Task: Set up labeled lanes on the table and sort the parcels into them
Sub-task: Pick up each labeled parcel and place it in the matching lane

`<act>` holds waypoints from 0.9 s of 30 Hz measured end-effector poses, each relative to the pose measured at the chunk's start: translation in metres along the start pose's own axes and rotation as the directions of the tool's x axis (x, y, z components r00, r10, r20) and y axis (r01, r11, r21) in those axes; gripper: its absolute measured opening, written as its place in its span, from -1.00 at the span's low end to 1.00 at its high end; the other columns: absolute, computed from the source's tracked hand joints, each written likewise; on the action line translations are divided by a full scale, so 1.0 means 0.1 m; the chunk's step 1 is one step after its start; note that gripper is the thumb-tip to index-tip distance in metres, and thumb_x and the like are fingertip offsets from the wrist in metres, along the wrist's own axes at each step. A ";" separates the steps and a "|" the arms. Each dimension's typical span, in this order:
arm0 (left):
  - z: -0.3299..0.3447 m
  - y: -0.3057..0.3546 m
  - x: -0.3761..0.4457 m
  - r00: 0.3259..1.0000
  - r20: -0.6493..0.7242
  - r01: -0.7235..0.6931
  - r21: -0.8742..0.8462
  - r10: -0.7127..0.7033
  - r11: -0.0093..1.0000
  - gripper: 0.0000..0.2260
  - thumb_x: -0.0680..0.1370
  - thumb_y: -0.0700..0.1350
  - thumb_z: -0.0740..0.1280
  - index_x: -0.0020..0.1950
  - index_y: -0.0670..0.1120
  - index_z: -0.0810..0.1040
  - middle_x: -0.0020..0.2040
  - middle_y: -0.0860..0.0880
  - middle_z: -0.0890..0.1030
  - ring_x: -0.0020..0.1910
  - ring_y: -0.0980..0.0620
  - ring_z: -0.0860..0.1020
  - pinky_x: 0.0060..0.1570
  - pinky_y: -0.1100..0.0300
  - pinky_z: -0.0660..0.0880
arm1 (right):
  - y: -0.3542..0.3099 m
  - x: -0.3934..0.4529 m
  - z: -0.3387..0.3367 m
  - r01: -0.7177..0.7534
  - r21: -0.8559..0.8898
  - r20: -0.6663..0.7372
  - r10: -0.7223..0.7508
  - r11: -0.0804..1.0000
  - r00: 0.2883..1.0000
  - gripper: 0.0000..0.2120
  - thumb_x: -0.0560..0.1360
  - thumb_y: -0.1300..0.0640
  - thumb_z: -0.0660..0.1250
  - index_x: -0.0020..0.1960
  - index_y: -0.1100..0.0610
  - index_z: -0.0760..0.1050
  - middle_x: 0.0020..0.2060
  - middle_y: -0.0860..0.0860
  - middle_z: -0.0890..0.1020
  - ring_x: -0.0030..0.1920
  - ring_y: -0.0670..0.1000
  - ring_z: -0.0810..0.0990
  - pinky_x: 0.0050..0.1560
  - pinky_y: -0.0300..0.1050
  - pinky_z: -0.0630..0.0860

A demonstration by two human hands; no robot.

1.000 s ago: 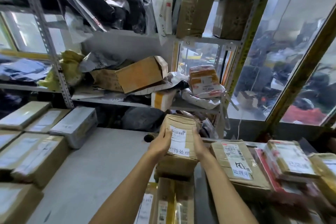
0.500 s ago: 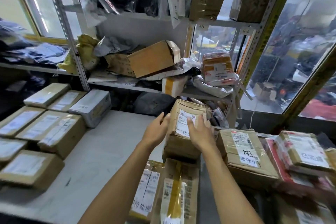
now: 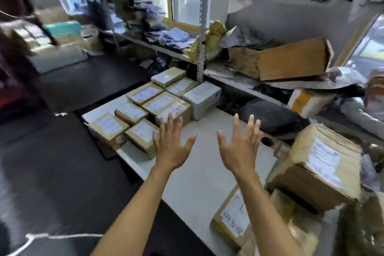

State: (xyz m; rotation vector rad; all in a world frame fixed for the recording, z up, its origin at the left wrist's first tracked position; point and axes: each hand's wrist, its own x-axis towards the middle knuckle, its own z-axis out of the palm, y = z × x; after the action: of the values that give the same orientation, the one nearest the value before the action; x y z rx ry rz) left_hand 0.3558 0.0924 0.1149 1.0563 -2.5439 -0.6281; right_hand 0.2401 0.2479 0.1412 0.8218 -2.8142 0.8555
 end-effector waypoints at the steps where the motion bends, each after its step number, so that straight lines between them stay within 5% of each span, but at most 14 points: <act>1: -0.10 -0.18 -0.01 0.999 -0.007 0.043 -0.001 -0.043 0.999 -0.32 0.61 0.37 0.03 0.66 0.15 -0.06 0.65 0.10 -0.28 0.59 0.03 -0.38 0.54 -0.20 -0.32 | -0.17 -0.02 0.12 0.033 -0.005 0.039 -0.032 0.999 0.999 -0.29 0.66 -0.28 0.10 0.70 -0.06 -0.06 0.66 0.11 -0.25 0.63 0.11 -0.38 0.62 0.14 -0.27; 8: -0.63 -1.35 0.12 0.979 -0.033 0.198 -0.043 -0.199 0.979 -0.31 0.61 0.38 0.03 0.66 0.15 -0.06 0.65 0.10 -0.29 0.59 0.02 -0.38 0.52 -0.16 -0.35 | -1.27 -0.10 0.91 0.151 -0.024 0.247 -0.141 0.988 0.959 -0.25 0.65 -0.36 -0.02 0.69 -0.10 -0.23 0.62 0.06 -0.39 0.59 0.11 -0.48 0.59 0.09 -0.40; 20: -1.34 -3.14 0.49 0.904 -0.061 0.407 -0.172 -0.422 0.897 -0.34 0.64 0.33 0.03 0.67 0.12 -0.06 0.65 0.09 -0.28 0.61 0.00 -0.34 0.56 -0.18 -0.26 | -2.91 0.02 2.03 0.239 0.007 0.350 -0.226 0.971 0.909 -0.27 0.65 -0.33 0.03 0.69 -0.10 -0.13 0.67 0.06 -0.24 0.63 0.10 -0.39 0.62 0.12 -0.29; 24: -1.31 -3.32 0.54 0.844 0.080 0.518 -0.377 -0.531 0.768 -0.35 0.64 0.32 0.03 0.67 0.14 -0.09 0.65 0.08 -0.28 0.62 -0.02 -0.32 0.57 -0.20 -0.21 | -3.25 0.09 2.22 0.299 0.023 0.384 -0.284 0.954 0.879 -0.31 0.67 -0.31 0.01 0.70 -0.08 -0.10 0.67 0.01 -0.21 0.63 0.12 -0.38 0.63 0.14 -0.29; 27: -1.22 -3.35 0.61 0.762 0.247 0.598 -0.625 -0.599 0.502 -0.37 0.66 0.29 0.06 0.65 0.18 -0.11 0.65 0.07 -0.29 0.63 -0.08 -0.28 0.57 -0.22 -0.17 | -3.41 0.23 2.47 0.322 -0.005 0.452 -0.286 0.947 0.845 -0.35 0.68 -0.29 0.02 0.69 -0.12 -0.05 0.68 -0.01 -0.15 0.65 0.12 -0.31 0.64 0.14 -0.24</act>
State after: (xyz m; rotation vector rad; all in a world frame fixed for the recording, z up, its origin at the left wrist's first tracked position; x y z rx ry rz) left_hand 0.5657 -0.1966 0.0566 1.5991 -1.5806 -1.5827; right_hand 0.4144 -0.1339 0.1071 1.5804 -2.9235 0.5533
